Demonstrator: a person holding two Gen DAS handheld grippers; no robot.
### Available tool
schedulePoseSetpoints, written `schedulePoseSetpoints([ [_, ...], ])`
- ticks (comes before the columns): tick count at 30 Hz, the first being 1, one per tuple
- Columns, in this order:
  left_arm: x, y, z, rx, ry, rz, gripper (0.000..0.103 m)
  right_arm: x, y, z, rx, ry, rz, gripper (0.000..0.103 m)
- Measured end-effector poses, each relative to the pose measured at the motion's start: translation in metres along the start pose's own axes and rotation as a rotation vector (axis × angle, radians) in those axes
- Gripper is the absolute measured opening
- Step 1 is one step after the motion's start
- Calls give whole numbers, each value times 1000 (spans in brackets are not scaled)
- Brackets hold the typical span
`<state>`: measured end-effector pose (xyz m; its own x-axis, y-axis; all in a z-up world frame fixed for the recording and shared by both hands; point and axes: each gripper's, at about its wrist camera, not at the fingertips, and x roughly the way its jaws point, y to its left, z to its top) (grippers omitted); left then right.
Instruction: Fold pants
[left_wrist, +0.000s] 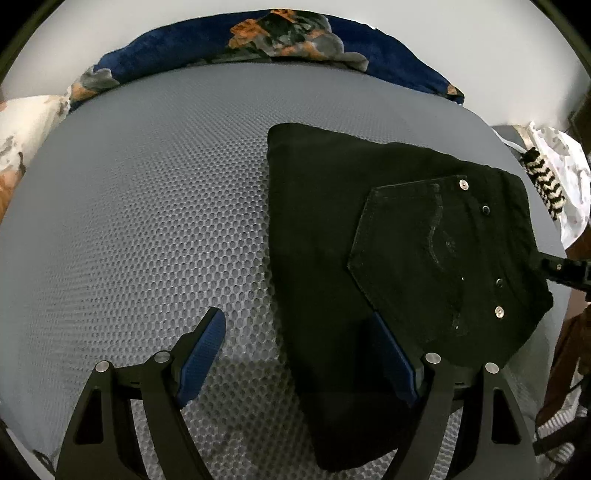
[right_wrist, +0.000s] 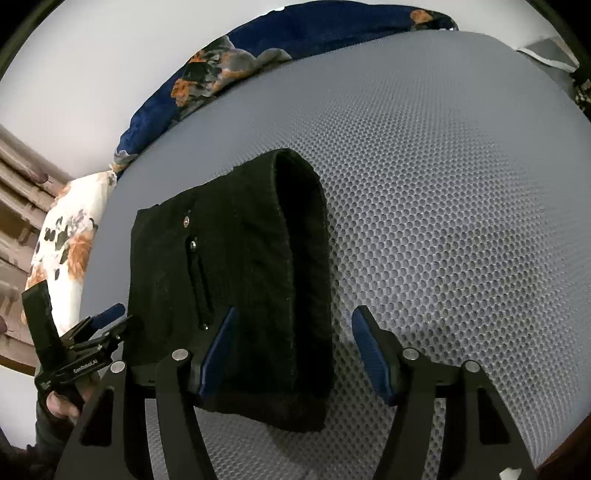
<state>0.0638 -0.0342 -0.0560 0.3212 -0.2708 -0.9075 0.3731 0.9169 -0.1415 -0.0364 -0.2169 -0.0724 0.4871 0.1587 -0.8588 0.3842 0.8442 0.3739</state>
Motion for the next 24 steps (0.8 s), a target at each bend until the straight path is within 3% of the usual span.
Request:
schedulePoseSetpoints([
  [8, 7, 17, 2, -67, 47, -123, 80, 20, -18, 1, 12, 100, 151, 62],
  [16, 7, 39, 8, -139, 65, -251, 80, 24, -36, 6, 59, 114, 284, 63],
  [24, 16, 53, 17, -232, 114, -435, 80, 37, -37, 15, 75, 146, 404, 63],
])
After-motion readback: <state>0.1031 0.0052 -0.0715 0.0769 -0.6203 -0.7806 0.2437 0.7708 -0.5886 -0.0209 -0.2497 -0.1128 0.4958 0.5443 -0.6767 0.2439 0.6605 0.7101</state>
